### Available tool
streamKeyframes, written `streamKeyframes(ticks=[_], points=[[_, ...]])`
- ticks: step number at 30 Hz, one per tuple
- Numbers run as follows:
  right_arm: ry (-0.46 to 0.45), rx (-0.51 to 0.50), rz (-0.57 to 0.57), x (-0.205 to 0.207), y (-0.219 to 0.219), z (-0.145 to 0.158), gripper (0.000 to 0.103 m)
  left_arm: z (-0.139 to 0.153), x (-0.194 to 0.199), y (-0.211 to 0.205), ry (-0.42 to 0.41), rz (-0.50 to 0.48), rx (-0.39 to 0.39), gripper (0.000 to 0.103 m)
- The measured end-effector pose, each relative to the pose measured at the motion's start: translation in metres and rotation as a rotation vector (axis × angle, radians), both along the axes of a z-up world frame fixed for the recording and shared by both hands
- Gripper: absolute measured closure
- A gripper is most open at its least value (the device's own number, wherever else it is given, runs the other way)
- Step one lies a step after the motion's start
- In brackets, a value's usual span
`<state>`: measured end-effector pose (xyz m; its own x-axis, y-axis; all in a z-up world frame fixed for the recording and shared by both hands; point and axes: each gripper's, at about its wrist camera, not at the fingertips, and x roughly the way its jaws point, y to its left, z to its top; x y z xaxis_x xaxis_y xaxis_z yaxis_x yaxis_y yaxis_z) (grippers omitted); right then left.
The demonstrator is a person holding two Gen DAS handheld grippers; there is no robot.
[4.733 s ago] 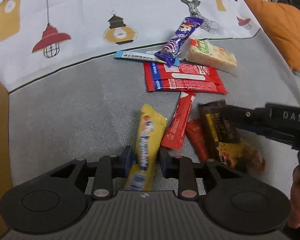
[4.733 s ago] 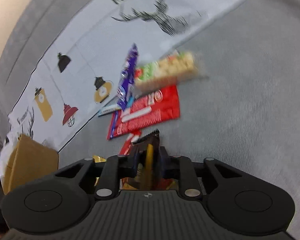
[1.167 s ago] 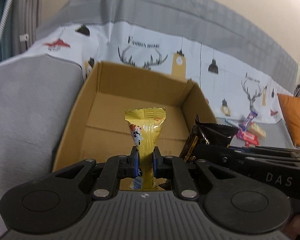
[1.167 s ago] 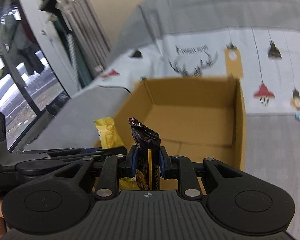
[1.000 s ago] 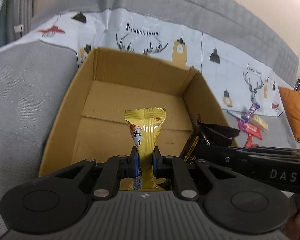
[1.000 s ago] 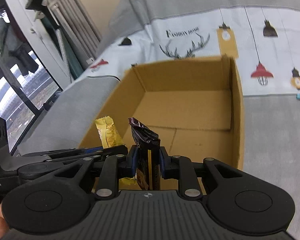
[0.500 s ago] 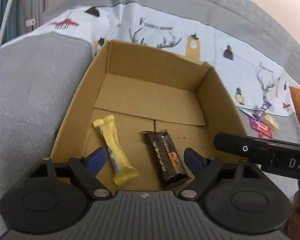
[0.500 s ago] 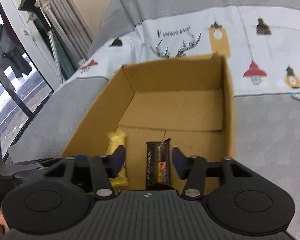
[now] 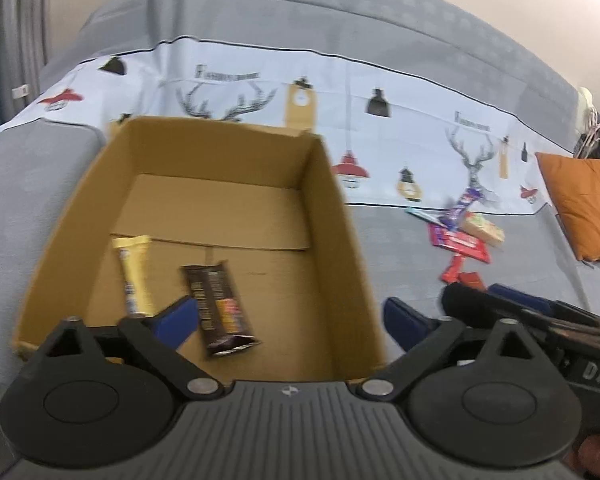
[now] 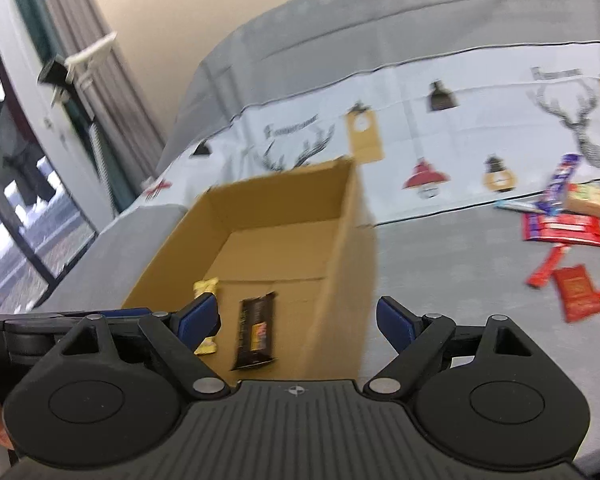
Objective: Organize snacks
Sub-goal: 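Grasp the red square packet with left tool while right tool grasps wrapped candy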
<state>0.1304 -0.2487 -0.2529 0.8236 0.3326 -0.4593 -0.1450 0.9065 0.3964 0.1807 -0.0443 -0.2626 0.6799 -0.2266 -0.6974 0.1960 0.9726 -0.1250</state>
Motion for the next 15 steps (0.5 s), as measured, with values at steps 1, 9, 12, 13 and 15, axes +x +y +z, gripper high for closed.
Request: streamKeyframes(ticks=[1, 9, 12, 13, 15], points=[[-0.028, -0.027, -0.024, -0.007, -0.008, 0.000, 0.015, 0.001, -0.002, -0.013, -0.016, -0.018, -0.004, 0.000], [-0.067, -0.085, -0.254, -0.042, -0.095, -0.016, 0.002, -0.026, 0.007, -0.111, 0.051, -0.140, -0.050, 0.000], [-0.056, -0.090, -0.328, -0.048, -0.125, -0.031, 0.001, -0.041, 0.018, -0.148, 0.115, -0.170, -0.055, 0.000], [-0.048, -0.082, -0.341, -0.049, -0.134, -0.036, 0.001, -0.045, 0.021, -0.159, 0.116, -0.178, -0.052, 0.000], [-0.019, -0.061, -0.363, -0.046, -0.154, -0.048, 0.001, -0.054, 0.025, -0.179, 0.112, -0.186, -0.039, 0.000]])
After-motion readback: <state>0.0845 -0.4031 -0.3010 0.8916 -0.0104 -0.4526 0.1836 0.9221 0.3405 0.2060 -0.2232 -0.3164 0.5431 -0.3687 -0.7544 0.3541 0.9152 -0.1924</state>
